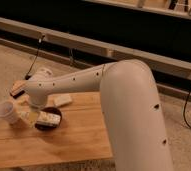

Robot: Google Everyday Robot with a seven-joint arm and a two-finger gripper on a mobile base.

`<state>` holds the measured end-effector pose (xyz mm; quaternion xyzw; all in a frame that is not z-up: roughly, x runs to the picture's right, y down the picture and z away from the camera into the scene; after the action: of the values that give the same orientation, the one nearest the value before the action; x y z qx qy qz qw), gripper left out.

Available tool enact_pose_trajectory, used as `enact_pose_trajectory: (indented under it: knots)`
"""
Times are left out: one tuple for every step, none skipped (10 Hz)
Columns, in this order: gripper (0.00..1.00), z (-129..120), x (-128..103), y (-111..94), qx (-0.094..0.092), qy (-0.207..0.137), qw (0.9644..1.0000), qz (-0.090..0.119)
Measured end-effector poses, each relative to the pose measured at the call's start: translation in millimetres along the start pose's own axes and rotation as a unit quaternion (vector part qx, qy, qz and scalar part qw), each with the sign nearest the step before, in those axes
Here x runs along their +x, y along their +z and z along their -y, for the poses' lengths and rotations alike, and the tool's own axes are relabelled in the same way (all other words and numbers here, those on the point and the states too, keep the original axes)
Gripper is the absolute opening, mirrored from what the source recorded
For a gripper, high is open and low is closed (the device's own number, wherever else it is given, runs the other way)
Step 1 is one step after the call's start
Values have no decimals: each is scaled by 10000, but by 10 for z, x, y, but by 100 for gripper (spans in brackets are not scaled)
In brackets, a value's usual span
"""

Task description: Place the bottle in the ceramic bowl

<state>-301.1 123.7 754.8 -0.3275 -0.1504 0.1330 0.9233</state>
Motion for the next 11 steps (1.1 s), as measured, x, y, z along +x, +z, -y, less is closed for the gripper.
enact_pose_trajectory:
  knots:
    - [80, -5, -16, -33, 18, 33, 10000, 23]
    - [80, 6, -74, -119, 85, 109, 9999, 83]
    - [80, 54, -180, -277, 221, 305, 9991, 203]
    - [80, 117, -258, -414, 341, 504, 9977, 311]
    - [80, 238, -332, -592, 527, 826, 9942, 452]
    - [80, 405, -393, -797, 770, 1253, 9871, 625]
    - [80, 599, -407, -990, 1053, 1729, 9761, 785]
    - [80, 754, -373, -1106, 1285, 2121, 9648, 872]
    - [80, 933, -286, -1217, 1564, 2595, 9485, 922]
    - [80, 1130, -131, -1323, 1899, 3202, 9237, 907]
    - [80, 1233, -22, -1368, 2115, 3600, 9047, 852]
